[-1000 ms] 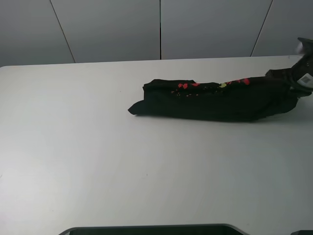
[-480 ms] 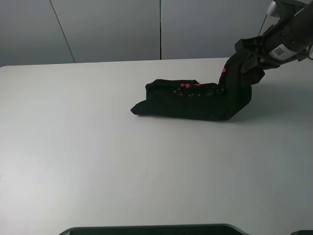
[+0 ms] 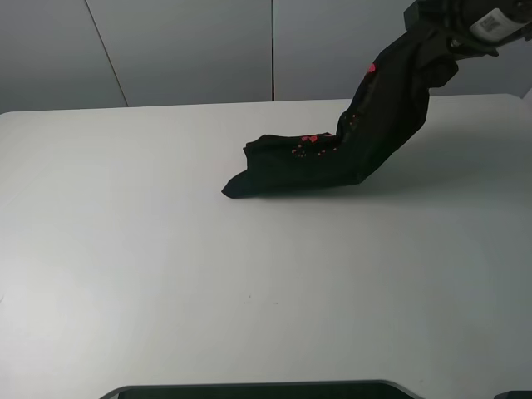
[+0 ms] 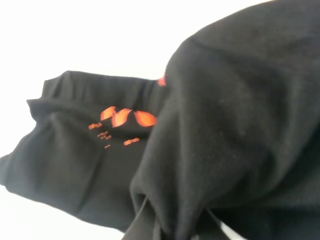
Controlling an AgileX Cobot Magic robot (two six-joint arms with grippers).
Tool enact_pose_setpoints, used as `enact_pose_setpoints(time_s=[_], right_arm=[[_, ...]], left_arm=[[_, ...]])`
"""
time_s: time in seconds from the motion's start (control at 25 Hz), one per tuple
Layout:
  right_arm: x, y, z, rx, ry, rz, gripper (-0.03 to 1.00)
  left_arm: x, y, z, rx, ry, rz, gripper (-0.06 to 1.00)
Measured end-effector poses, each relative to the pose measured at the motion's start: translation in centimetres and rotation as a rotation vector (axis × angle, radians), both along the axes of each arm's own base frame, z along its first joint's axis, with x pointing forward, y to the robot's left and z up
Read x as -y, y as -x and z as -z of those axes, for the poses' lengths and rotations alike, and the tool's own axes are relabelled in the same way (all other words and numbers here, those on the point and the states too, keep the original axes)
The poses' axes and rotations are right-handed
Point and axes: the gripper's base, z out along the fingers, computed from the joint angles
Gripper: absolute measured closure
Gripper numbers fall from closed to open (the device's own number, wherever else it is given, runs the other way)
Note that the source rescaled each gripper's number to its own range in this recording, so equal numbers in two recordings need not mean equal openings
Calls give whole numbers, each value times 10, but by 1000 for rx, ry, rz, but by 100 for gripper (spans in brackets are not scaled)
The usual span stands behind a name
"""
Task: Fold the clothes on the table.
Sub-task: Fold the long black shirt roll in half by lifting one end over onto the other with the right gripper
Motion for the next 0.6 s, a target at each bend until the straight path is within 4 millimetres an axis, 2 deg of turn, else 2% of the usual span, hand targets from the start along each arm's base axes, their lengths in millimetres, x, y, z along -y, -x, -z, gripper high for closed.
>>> enact_pose_setpoints(time_s=[0.24,0.6], right_arm=[[18,12,-31,56,152,86,93],[35,16,-35,50,295,199,94]], left_arm=[[-1,1,2,-23,-9,-11,22],[-1,1,2,-24,-9,-12,22]])
